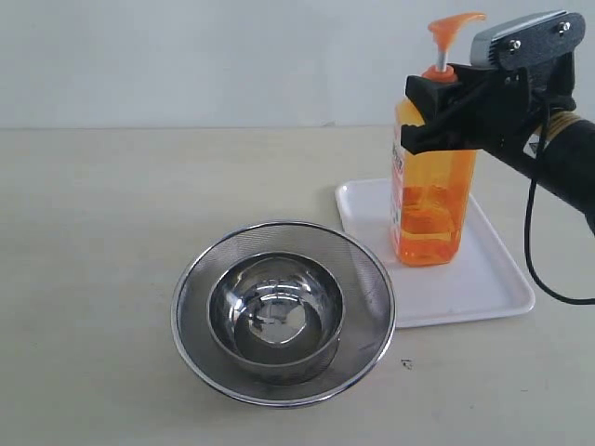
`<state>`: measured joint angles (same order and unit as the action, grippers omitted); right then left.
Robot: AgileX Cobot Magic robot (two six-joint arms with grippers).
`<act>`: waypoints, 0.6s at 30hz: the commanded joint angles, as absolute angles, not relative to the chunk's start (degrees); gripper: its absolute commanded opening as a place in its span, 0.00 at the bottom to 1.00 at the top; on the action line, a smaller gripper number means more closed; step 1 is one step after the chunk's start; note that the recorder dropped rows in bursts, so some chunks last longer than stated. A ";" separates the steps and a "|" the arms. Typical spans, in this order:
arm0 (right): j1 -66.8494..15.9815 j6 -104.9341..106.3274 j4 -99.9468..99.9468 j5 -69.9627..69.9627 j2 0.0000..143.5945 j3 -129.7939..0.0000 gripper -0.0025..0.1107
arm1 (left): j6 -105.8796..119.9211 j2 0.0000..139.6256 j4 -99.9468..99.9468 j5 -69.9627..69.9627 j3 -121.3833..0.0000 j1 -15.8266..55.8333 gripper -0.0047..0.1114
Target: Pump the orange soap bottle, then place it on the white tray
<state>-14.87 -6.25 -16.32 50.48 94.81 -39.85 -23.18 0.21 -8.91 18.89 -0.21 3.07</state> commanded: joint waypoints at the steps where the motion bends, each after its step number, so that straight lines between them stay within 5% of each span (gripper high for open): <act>1: -14.52 -5.81 -17.17 53.67 94.65 -40.67 0.02 | -22.87 0.00 -9.02 18.22 0.00 2.94 0.08; 5: -14.52 -5.93 -17.05 53.54 94.65 -40.67 0.10 | -22.87 0.00 -9.02 18.22 0.00 2.94 0.08; 11: -14.52 -5.93 -16.66 51.95 94.65 -40.67 0.65 | -22.87 0.00 -9.02 18.22 0.00 2.94 0.08; 13: -14.52 -5.93 -15.00 51.47 94.65 -40.67 0.75 | -22.87 0.00 -9.02 18.22 0.00 2.94 0.08; 18: -14.52 -5.93 -13.84 49.51 94.43 -40.67 0.81 | -22.87 0.00 -9.02 18.22 0.00 2.94 0.08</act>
